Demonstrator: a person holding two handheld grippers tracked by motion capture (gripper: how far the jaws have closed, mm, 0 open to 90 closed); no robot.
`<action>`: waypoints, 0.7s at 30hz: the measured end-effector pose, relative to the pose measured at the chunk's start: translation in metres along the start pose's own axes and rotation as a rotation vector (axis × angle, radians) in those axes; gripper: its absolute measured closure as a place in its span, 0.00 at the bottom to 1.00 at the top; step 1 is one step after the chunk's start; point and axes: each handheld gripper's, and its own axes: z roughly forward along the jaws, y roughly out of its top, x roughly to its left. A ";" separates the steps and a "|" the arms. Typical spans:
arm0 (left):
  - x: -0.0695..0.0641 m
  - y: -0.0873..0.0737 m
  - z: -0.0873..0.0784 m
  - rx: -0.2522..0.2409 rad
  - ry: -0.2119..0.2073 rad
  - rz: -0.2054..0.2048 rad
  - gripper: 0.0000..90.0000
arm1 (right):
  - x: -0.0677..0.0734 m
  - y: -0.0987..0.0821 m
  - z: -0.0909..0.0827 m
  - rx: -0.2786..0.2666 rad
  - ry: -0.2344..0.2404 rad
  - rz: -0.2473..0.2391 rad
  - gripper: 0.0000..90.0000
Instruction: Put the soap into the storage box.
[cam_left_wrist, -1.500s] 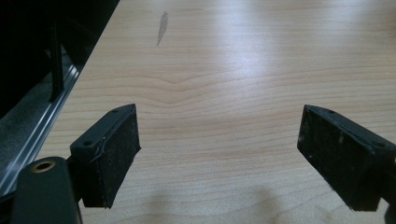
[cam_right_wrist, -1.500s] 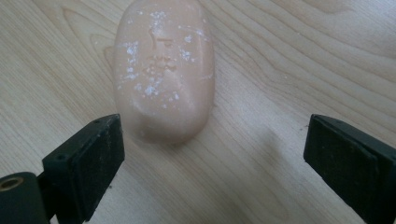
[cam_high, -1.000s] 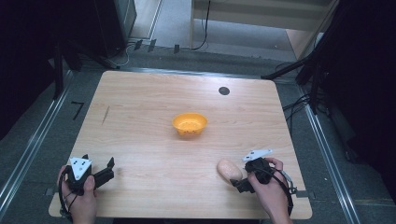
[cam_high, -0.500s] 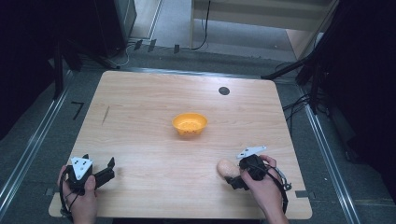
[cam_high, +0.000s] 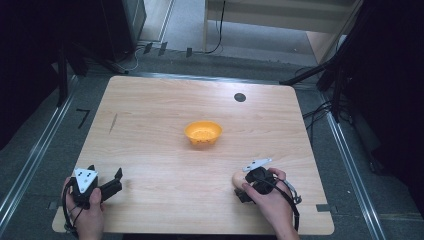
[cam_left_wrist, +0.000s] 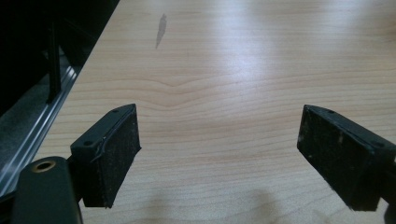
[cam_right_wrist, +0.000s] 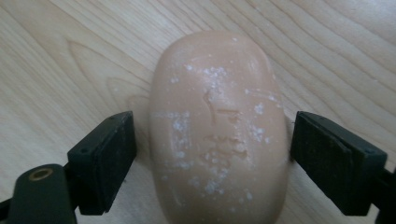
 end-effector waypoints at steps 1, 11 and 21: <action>0.000 0.000 0.000 0.004 0.000 0.007 0.15 | 0.000 0.000 0.000 0.000 -0.002 0.001 0.17; -0.002 0.000 0.000 0.010 -0.006 0.017 0.15 | -0.002 -0.002 -0.005 -0.016 0.003 -0.010 0.37; 0.000 0.000 0.000 0.010 -0.016 0.010 0.15 | -0.011 -0.006 -0.009 -0.020 0.035 -0.039 0.37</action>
